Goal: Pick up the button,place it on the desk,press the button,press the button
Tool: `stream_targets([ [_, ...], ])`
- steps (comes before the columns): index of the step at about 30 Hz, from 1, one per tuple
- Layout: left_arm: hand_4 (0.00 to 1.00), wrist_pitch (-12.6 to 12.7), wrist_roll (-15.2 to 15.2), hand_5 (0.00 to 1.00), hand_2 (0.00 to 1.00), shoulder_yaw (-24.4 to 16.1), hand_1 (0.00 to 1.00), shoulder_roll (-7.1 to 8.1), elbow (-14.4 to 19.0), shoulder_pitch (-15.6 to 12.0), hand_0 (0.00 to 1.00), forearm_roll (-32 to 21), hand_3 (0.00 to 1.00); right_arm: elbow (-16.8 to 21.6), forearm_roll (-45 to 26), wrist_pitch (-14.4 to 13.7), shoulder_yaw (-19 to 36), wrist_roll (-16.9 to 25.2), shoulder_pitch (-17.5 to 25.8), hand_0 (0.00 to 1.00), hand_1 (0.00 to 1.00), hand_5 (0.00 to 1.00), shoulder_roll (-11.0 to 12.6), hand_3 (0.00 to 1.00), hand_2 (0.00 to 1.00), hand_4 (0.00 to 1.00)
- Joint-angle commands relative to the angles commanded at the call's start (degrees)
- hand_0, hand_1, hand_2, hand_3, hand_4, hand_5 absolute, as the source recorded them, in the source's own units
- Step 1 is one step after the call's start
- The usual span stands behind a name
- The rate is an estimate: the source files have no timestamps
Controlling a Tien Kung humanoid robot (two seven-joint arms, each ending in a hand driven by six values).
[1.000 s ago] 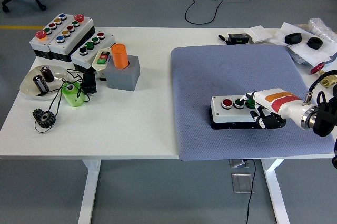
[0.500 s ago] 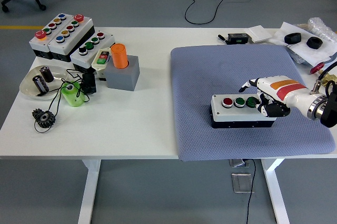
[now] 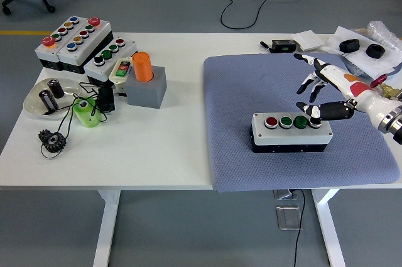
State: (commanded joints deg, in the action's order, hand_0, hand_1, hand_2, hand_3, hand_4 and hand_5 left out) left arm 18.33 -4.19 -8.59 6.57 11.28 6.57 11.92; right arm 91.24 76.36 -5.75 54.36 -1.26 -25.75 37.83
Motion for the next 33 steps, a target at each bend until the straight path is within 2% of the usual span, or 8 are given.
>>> stream_targets([
  [3,0.276,0.00,0.07,0.987,0.500,-0.09,0.543,0.01,0.02,-0.01,0.602,-0.06,0.456,-0.39,-7.08,-1.74,2.15,2.34,1.44,0.754,0.767,0.147,-0.98,0.996,0.903,0.749],
  [4,0.276,0.01,0.08,0.986,0.501,-0.09,0.541,0.00,0.02,0.00,0.602,-0.09,0.456,-0.50,-9.68,-2.02,2.56,2.71,1.66,0.780,0.793,0.176,-1.12,0.947,0.910,0.752],
  [12,0.277,-0.04,0.03,0.983,0.500,0.07,0.542,-0.02,0.04,0.01,0.602,-0.12,0.455,-1.40,-29.05,-5.07,5.00,3.60,2.84,0.782,0.798,0.180,-2.63,0.920,0.889,0.743],
  [25,0.278,0.02,0.09,0.982,0.500,-0.31,0.541,0.04,0.01,0.14,0.602,0.13,0.454,-1.72,-59.51,-5.31,5.19,4.05,2.44,0.789,0.794,0.194,-3.34,0.901,0.872,0.726],
  [33,0.279,0.08,0.11,0.982,0.500,-0.28,0.540,0.07,0.01,0.18,0.601,0.17,0.453,-2.86,-60.21,-5.96,6.87,3.66,2.77,0.800,0.799,0.212,-3.80,0.876,0.870,0.722],
])
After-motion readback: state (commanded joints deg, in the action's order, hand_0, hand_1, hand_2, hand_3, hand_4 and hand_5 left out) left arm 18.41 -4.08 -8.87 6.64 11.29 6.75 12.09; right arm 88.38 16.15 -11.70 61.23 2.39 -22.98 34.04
